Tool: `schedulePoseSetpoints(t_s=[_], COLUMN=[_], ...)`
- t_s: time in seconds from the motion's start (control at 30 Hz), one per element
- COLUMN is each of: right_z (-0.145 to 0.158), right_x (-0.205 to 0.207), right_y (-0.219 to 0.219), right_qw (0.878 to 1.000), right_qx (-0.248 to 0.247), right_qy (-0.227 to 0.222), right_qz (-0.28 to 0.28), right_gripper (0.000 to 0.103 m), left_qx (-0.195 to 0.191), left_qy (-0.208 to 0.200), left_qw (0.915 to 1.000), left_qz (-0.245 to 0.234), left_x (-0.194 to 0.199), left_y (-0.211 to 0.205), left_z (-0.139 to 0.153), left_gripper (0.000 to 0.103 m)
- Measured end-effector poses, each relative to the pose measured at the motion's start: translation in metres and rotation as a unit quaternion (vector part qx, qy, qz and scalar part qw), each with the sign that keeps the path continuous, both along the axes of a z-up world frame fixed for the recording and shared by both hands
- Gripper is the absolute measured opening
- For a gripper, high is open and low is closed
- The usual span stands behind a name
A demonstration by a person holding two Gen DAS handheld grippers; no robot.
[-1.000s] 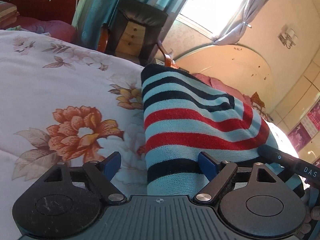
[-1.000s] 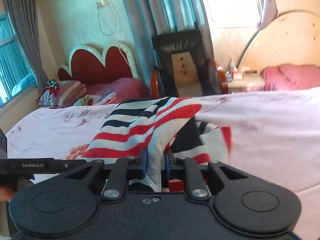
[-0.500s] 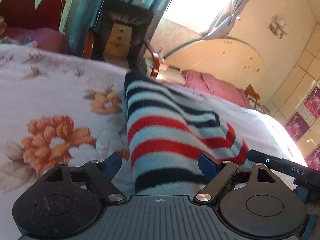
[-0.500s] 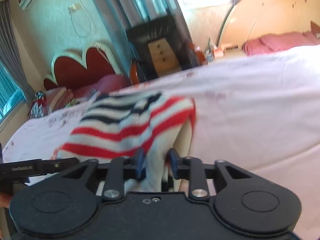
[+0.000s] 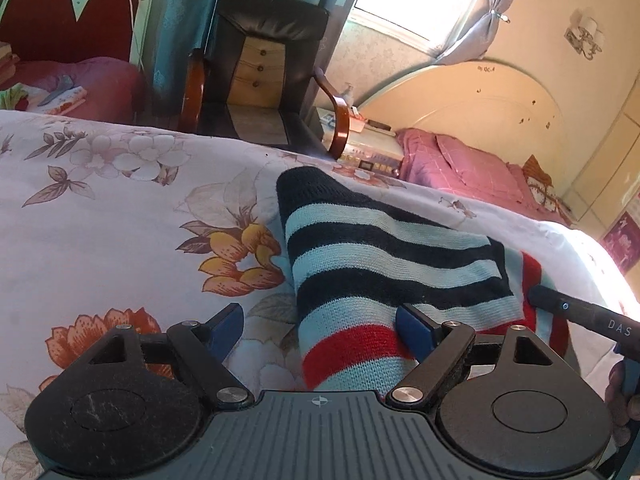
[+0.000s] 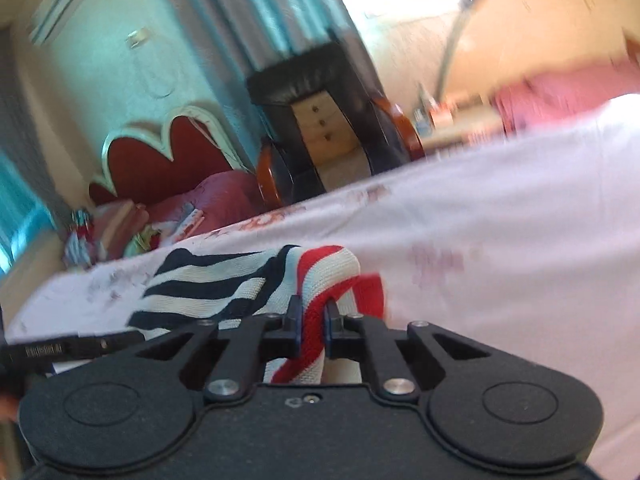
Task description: Fold small clothes
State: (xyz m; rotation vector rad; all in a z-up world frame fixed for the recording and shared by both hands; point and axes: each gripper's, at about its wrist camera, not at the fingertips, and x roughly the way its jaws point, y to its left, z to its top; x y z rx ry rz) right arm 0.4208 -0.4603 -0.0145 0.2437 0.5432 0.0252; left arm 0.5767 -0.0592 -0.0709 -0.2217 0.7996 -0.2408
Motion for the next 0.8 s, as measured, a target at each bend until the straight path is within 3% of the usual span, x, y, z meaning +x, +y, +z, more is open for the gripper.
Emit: schedulePoseSetpoints(t_s=[0.1, 0.17, 0.33, 0.43, 0.5, 0.57, 0.6, 0.7, 0.8], right_z=[-0.013, -0.026, -0.021, -0.007, 0.01, 0.021, 0.024, 0.028, 0.02], right_x=[0.001, -0.001, 0.002, -0.006, -0.028, -0.048, -0.057, -0.08, -0.09], right_y=[0.003, -0.001, 0.005, 0.003, 0.005, 0.015, 0.023, 0.049, 0.066], right_qw=[0.998, 0.998, 0.997, 0.997, 0.997, 0.998, 0.997, 0.994, 0.99], right_qx=[-0.053, -0.055, -0.068, -0.063, -0.068, -0.068, -0.077, -0.1, -0.124], right_qy=[0.015, 0.021, 0.027, 0.035, 0.007, 0.004, 0.003, 0.001, 0.02], right_qz=[0.004, 0.002, -0.011, -0.036, -0.03, -0.002, 0.015, 0.053, 0.064], right_gripper=[0.009, 0.009, 0.01, 0.041, 0.036, 0.021, 0.019, 0.013, 0.007], left_qx=[0.026, 0.037, 0.044, 0.037, 0.032, 0.039, 0.037, 0.016, 0.033], left_qy=[-0.008, -0.013, -0.009, -0.032, -0.057, -0.068, -0.072, -0.065, -0.045], left_qw=[0.9996, 0.9992, 0.9989, 0.9987, 0.9975, 0.9961, 0.9958, 0.9968, 0.9971], left_qz=[-0.011, -0.008, -0.013, -0.011, -0.027, -0.041, -0.044, -0.045, -0.052], left_x=[0.003, 0.005, 0.007, -0.014, -0.039, -0.065, -0.077, -0.099, -0.105], left_y=[-0.012, -0.018, -0.02, -0.01, -0.006, -0.003, -0.001, 0.005, -0.001], left_z=[-0.01, -0.013, -0.008, 0.012, 0.022, 0.027, 0.028, 0.026, 0.017], left_gripper=[0.085, 0.089, 0.09, 0.09, 0.09, 0.09, 0.09, 0.09, 0.09])
